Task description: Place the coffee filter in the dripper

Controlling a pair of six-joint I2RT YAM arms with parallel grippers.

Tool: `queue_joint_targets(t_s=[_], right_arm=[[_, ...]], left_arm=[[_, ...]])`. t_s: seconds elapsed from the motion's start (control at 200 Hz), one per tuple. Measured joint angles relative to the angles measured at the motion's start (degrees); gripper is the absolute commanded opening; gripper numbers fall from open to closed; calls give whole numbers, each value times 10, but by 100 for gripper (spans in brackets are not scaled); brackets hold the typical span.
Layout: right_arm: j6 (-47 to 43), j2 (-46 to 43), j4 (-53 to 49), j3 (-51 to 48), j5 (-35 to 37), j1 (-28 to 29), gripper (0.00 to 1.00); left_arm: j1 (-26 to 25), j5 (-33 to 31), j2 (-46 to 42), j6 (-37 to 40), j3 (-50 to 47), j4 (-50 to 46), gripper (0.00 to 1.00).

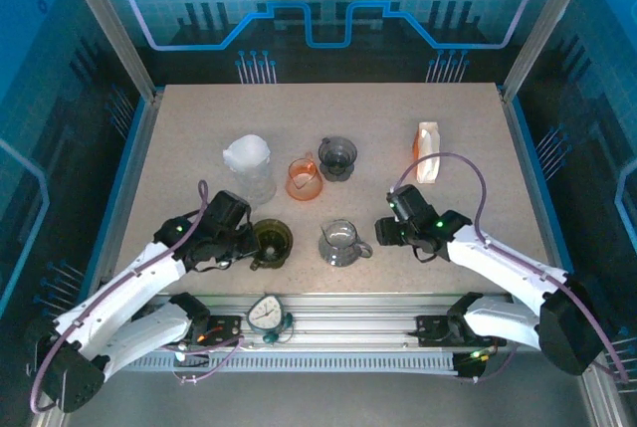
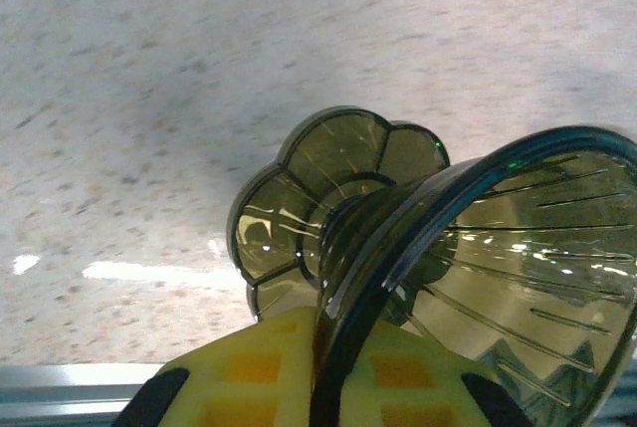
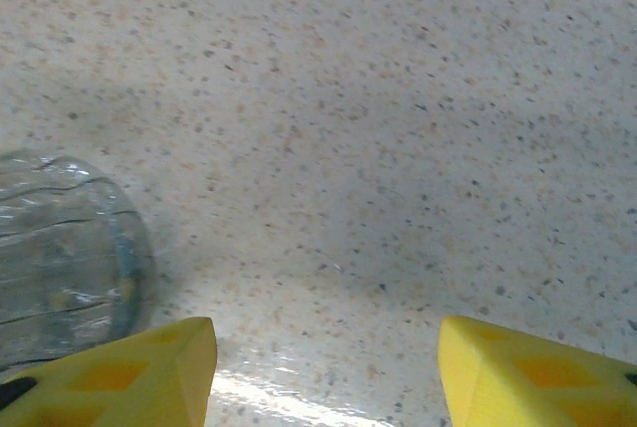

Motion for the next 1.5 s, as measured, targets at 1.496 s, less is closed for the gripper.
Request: queue_joint_targets(t_s=[1.496], right_arm=[[57,-31,36,-35,7,55,59]], left_arm=[[-124,66,207,78,237,45,0]])
